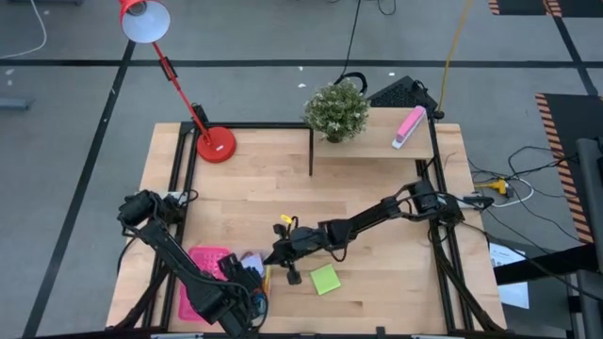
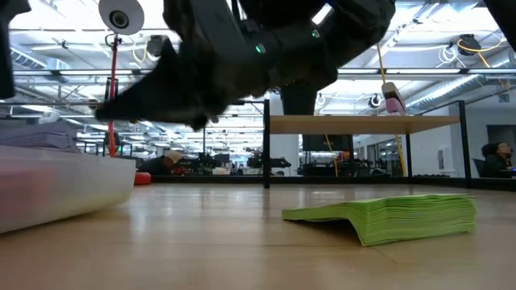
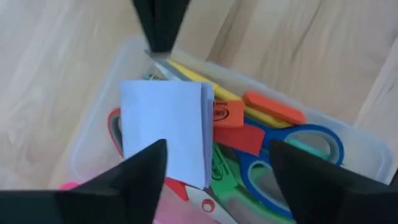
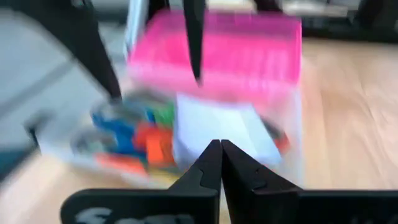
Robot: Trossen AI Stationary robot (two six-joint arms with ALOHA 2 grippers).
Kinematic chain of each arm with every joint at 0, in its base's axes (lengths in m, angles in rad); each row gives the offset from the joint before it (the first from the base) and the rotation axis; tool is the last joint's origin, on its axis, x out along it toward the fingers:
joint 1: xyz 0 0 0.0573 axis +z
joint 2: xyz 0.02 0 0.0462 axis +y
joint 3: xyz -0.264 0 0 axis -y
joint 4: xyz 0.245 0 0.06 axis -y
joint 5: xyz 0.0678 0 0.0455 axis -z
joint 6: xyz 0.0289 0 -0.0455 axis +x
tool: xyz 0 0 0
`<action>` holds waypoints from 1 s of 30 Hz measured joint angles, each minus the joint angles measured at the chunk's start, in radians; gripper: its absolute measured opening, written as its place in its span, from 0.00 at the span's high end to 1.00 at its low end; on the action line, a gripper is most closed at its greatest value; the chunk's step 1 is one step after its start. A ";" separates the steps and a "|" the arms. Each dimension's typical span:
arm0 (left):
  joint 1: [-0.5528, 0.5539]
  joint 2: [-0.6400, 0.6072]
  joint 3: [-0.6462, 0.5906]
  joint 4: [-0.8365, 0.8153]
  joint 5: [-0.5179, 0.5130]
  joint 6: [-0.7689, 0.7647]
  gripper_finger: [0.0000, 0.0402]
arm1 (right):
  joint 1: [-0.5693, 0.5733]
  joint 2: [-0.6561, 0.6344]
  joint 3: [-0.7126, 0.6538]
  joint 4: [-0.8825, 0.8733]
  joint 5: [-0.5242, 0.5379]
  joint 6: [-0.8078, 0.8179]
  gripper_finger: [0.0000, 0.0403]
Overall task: Pack school essentials
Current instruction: Put the blue sticky notepad into the pink supply box, then put the light green sticky notepad into the pink supply box
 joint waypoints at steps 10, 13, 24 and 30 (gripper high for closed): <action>0.024 -0.001 -0.079 0.066 0.002 -0.007 0.71 | -0.004 -0.221 -0.031 -0.523 0.000 -0.178 1.00; 0.025 -0.002 -0.111 0.077 0.022 -0.006 0.81 | 0.027 -0.299 -0.120 -0.562 0.000 -0.170 1.00; 0.034 -0.027 -0.032 0.069 0.119 0.020 0.97 | 0.243 -0.547 -0.554 -0.444 0.157 0.015 0.99; 0.049 -0.050 0.051 0.095 -0.053 0.102 0.95 | 0.345 -0.571 -0.658 -0.387 0.233 -0.013 0.85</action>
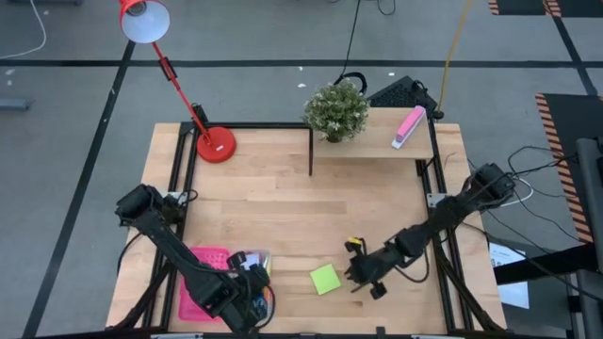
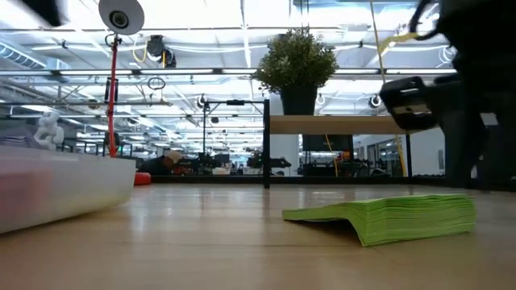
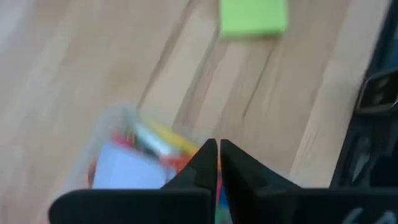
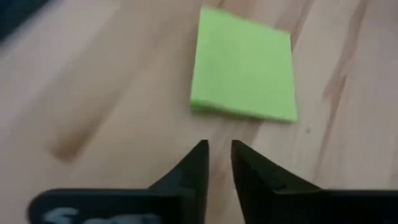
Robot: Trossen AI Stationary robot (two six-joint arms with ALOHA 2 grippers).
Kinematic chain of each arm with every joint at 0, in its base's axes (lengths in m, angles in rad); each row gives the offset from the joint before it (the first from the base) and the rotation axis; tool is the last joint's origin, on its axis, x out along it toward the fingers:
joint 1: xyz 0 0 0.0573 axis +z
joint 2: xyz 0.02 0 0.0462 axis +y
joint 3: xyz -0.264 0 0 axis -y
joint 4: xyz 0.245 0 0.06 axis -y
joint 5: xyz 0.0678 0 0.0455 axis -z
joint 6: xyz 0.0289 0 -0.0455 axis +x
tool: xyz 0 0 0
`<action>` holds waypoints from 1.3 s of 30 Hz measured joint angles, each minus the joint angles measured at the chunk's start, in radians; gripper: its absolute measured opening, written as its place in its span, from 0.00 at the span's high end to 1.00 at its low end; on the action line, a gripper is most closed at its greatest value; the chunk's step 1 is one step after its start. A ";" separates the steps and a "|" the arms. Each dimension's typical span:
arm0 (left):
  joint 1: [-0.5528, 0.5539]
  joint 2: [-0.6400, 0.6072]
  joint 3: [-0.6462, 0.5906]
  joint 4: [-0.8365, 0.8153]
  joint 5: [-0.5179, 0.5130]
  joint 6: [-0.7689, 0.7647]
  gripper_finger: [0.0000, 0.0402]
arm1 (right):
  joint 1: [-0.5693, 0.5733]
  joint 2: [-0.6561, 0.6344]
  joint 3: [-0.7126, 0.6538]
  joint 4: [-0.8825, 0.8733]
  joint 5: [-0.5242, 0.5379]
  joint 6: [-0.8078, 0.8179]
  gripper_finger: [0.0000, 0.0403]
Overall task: Pack school essentials
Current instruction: Put the light green sticky notepad into the pink supply box
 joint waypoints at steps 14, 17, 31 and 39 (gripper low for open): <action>0.173 0.158 -0.004 0.588 0.127 0.709 0.89 | 0.026 0.007 -0.074 0.178 0.100 -0.277 0.64; 0.185 0.205 -0.005 0.606 0.129 0.818 0.84 | 0.020 0.007 -0.091 0.221 0.060 -0.276 0.65; 0.197 0.303 -0.004 0.712 -0.006 1.280 0.44 | 0.003 0.007 -0.101 0.235 0.054 -0.072 0.65; 0.227 0.348 -0.004 0.743 0.047 1.377 0.49 | 0.003 0.007 -0.101 0.258 0.001 0.067 0.65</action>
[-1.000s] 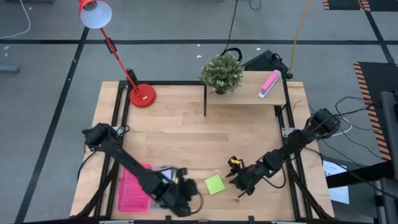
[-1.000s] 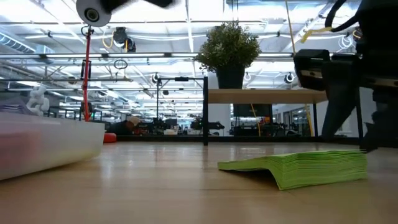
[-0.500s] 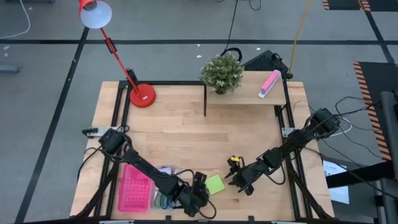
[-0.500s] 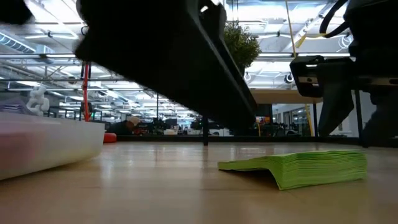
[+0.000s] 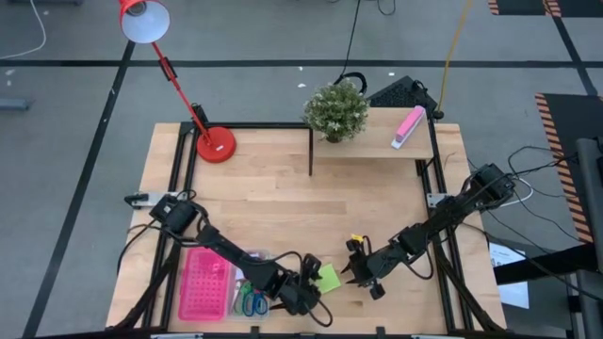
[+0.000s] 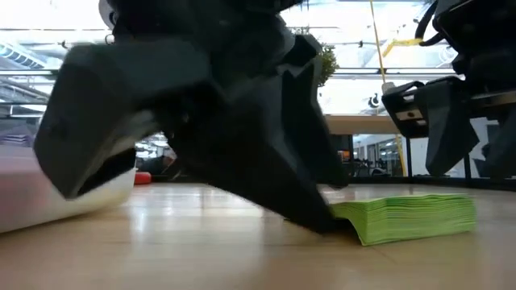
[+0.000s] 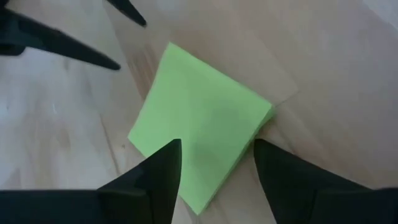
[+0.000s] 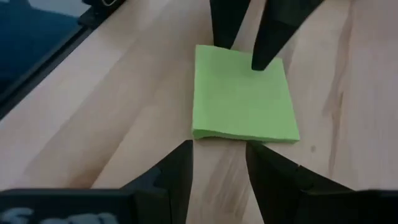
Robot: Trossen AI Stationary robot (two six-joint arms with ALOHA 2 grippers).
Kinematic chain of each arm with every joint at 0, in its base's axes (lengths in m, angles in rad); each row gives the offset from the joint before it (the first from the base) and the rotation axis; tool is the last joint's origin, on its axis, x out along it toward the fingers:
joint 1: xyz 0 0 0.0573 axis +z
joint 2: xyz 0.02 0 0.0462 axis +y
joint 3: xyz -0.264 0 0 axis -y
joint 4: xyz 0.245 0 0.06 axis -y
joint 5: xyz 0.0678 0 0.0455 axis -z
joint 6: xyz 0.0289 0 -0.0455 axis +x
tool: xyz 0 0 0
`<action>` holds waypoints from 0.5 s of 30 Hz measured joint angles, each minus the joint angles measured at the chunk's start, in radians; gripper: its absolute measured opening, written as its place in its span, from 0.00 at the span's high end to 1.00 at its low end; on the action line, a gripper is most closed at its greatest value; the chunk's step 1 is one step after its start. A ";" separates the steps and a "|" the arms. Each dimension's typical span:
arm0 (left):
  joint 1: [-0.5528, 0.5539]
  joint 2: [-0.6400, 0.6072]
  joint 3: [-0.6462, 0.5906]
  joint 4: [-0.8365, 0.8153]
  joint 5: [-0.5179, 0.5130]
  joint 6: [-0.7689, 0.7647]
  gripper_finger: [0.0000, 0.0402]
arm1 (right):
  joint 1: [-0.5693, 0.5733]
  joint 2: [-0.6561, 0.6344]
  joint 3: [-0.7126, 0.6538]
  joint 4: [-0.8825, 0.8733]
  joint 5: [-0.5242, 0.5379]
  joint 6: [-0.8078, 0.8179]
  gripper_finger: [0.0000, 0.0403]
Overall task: Pack school essentials
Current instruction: Put the light green sticky notepad into the pink supply box
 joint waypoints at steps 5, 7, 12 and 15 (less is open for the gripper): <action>0.008 0.015 0.002 0.004 0.002 0.022 0.53 | 0.000 0.000 0.000 -0.003 -0.017 0.085 0.65; 0.008 0.015 0.002 0.005 0.003 0.036 0.55 | 0.000 0.000 0.000 -0.003 -0.026 0.109 0.65; 0.009 0.018 0.002 0.022 -0.002 0.068 0.60 | 0.000 0.012 0.000 0.010 -0.025 0.175 0.65; 0.011 0.030 0.002 0.037 -0.012 0.098 0.63 | -0.003 0.039 0.000 0.015 -0.025 0.216 0.65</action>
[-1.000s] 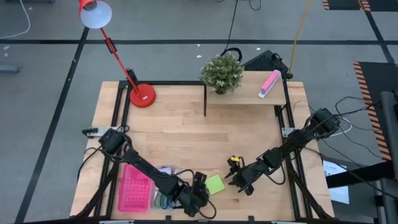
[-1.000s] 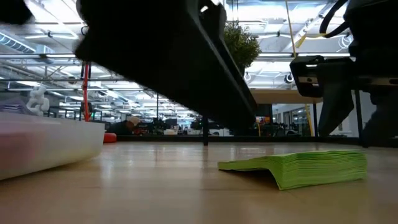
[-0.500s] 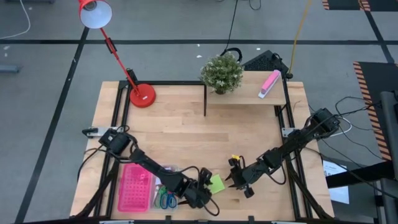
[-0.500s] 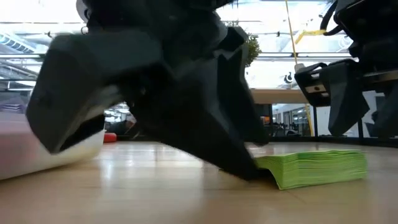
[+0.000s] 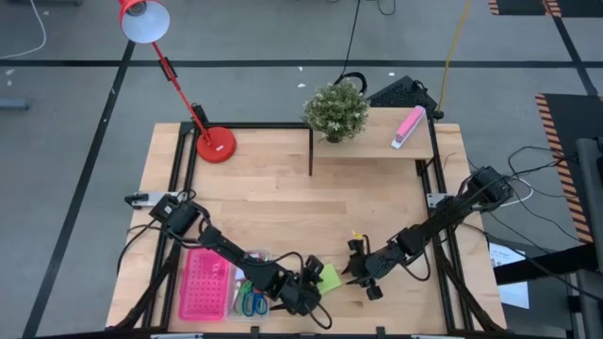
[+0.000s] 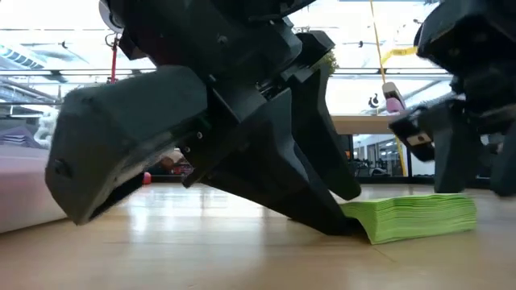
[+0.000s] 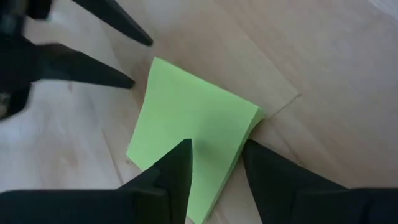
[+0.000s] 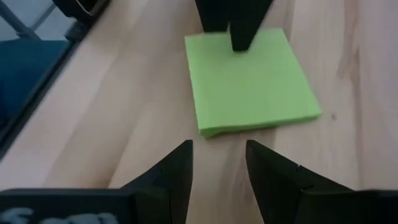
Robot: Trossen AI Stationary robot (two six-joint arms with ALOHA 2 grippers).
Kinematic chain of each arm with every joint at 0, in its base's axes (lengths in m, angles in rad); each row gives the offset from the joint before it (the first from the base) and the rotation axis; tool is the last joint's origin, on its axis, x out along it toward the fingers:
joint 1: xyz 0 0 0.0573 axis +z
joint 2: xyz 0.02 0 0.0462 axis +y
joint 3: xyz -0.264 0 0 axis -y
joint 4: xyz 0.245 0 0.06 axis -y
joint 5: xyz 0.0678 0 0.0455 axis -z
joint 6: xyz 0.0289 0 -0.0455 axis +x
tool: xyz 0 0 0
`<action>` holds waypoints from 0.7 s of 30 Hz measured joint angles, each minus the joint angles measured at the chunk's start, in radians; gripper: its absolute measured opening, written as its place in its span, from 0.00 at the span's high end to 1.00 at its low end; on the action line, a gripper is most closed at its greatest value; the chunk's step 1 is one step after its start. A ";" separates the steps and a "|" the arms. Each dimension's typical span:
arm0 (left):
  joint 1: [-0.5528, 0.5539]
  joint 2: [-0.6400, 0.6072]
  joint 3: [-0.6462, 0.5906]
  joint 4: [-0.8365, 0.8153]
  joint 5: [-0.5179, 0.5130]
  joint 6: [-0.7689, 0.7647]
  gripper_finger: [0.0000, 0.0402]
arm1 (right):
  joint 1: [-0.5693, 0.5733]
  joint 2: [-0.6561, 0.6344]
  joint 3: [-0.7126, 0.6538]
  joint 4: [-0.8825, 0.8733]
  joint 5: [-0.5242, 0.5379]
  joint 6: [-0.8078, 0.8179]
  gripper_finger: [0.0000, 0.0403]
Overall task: Pack school essentials
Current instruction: Put the light green sticky notepad into the pink supply box
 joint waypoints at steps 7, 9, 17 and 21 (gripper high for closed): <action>0.004 0.016 0.001 0.029 -0.018 0.022 0.67 | -0.005 0.051 0.000 0.019 -0.018 0.036 0.65; 0.005 0.018 0.000 0.045 -0.029 0.022 0.67 | -0.008 0.060 0.001 0.037 -0.043 0.042 0.65; 0.005 0.020 -0.001 0.063 -0.071 0.005 0.67 | -0.012 0.072 0.001 0.090 -0.081 0.027 0.65; 0.004 0.020 -0.002 0.063 -0.078 -0.030 0.67 | -0.021 0.071 0.000 0.102 -0.098 0.039 0.65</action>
